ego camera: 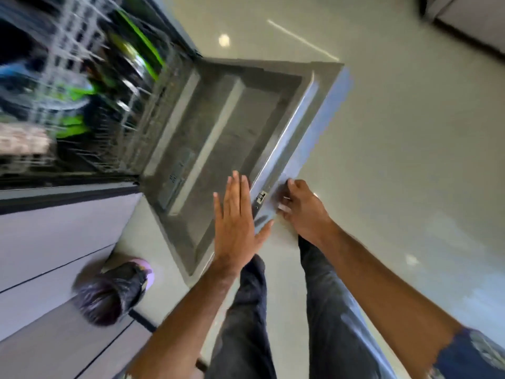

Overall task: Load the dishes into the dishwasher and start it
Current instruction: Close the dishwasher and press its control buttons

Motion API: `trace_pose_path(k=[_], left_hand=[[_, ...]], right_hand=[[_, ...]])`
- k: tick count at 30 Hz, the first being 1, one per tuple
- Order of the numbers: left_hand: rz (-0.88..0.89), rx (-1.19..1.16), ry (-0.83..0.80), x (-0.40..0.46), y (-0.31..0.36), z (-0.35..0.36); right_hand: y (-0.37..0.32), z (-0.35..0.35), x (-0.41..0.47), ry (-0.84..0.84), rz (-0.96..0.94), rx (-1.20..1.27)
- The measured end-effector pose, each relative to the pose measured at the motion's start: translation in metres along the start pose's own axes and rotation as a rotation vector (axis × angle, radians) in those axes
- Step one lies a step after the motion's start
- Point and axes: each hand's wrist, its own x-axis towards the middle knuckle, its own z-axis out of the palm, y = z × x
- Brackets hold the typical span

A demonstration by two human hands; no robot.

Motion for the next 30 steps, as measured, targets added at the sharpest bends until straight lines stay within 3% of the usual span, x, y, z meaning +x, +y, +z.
trace_pose_path(k=[6,12,18,21,24,27,30], left_hand=[[-0.019,0.141,0.258,-0.002,-0.083,-0.115],[-0.259,0.26,0.449,0.001,-0.158,-0.202],[-0.449,0.294,0.493,0.029,-0.232,-0.264],[-0.446,0.278,0.454,0.04,-0.265,-0.277],[-0.371,0.273,0.482,0.042,-0.285,-0.278],[-0.351,0.311,0.564,0.046,-0.298,-0.276],[-0.392,0.272,0.632,0.056,-0.303,-0.272]], right_hand=[[-0.032,0.125,-0.041,-0.201,-0.143,-0.199],[-0.055,0.252,-0.045,-0.408,-0.25,-0.293],[-0.07,0.367,-0.022,-0.356,-0.464,-0.603],[-0.07,0.409,-0.009,-0.082,-0.972,-0.93],[-0.084,0.446,0.007,0.087,-1.526,-1.475],[-0.115,0.474,0.028,-0.012,-1.826,-1.951],[-0.138,0.488,0.043,-0.165,-1.91,-2.135]])
